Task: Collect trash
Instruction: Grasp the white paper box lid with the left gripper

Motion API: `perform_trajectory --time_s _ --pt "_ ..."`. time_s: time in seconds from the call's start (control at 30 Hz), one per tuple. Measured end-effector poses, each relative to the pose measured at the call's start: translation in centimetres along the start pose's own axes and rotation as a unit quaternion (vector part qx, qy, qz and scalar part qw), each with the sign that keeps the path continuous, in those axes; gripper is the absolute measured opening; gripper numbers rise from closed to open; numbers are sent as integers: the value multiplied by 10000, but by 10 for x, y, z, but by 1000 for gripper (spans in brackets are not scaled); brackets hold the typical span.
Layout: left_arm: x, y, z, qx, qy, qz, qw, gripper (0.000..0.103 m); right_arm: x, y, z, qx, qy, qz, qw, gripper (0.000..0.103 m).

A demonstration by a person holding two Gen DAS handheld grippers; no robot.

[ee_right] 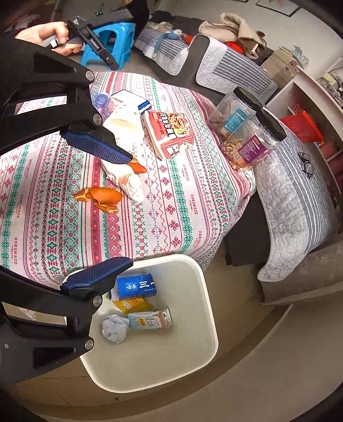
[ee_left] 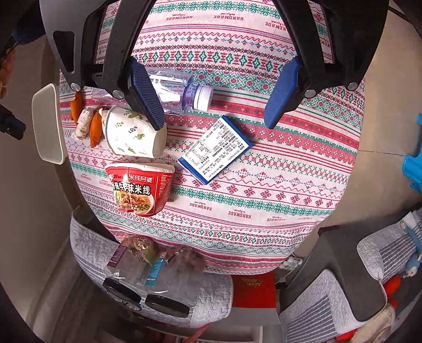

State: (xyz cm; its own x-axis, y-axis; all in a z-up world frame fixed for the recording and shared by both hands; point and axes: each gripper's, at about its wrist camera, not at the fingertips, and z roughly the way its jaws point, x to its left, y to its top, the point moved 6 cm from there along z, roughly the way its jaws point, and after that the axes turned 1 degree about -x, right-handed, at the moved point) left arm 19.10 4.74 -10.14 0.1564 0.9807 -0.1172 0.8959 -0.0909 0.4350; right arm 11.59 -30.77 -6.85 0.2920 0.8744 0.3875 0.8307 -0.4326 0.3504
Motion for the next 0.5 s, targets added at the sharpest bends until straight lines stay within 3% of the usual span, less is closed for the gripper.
perform_trajectory --time_s 0.17,0.5 --pt "0 1 27 215 160 398 9988 76 35 -19 36 462 31 -129 9988 70" --pt "-11 5 84 678 496 1010 9913 80 55 -25 57 652 -46 -161 9977 69"
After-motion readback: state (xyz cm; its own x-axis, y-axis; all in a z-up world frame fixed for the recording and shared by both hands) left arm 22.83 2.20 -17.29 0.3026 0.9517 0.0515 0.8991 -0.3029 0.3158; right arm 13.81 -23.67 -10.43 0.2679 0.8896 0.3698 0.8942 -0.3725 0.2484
